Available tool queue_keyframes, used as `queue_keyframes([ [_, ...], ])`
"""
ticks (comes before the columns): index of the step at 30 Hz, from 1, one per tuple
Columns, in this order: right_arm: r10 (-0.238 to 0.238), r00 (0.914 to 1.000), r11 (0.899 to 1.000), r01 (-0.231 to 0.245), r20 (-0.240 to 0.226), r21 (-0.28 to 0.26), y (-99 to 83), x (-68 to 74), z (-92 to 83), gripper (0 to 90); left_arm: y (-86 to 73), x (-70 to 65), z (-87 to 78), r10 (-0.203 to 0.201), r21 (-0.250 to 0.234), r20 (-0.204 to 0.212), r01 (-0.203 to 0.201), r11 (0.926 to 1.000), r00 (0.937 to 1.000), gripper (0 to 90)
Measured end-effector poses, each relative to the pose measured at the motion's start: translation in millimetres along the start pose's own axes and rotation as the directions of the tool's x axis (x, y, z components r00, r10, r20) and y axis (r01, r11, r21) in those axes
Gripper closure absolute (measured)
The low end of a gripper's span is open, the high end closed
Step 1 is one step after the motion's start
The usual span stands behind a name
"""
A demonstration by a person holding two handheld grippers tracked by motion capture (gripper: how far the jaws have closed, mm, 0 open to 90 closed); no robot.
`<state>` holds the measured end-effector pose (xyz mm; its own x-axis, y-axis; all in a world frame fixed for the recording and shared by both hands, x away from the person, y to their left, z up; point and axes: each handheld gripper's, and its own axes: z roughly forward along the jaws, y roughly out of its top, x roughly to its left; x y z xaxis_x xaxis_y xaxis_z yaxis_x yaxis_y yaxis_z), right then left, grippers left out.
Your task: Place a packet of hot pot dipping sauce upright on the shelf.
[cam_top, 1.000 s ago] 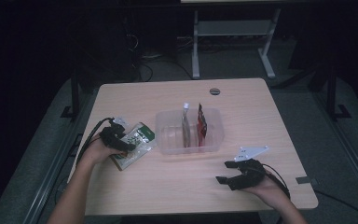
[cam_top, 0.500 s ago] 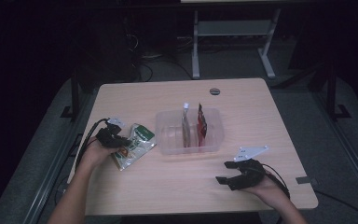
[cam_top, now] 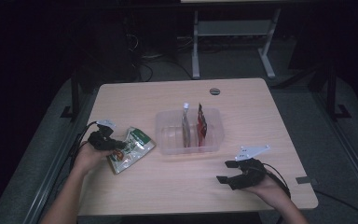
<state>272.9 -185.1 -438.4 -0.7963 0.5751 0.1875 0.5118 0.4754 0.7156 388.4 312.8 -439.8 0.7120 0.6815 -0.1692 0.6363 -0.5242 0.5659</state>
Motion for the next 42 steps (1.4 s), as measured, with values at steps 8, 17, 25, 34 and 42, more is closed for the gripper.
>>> queue_keyframes([
  [8,0.042,0.9988,0.999,-0.041,-0.025,0.027,2.9,0.1,1.3,26.8,-11.1,-18.8,-25.5,0.002,-0.059,0.039,0.001,0.9982,0.9993,89.4],
  [17,0.093,0.9940,0.996,-0.093,-0.058,0.010,8.3,-1.2,0.1,26.3,-18.1,-54.3,-44.5,0.044,-0.106,0.073,-0.036,0.9937,0.9964,89.4],
  [25,0.116,0.9896,0.993,-0.118,-0.084,-0.014,12.9,-3.2,-1.3,30.2,-14.8,-93.3,-51.3,0.101,-0.150,0.104,-0.084,0.9851,0.9894,89.4],
  [34,0.128,0.9833,0.992,-0.129,-0.129,-0.004,20.9,-5.3,5.4,24.1,6.7,-129.7,-40.0,0.191,-0.170,0.146,-0.166,0.9714,0.9708,89.4],
  [42,0.109,0.9775,0.994,-0.111,-0.180,0.001,38.4,-2.3,8.1,17.9,24.6,-157.0,-21.3,0.258,-0.169,0.174,-0.230,0.9585,0.9504,89.4],
])
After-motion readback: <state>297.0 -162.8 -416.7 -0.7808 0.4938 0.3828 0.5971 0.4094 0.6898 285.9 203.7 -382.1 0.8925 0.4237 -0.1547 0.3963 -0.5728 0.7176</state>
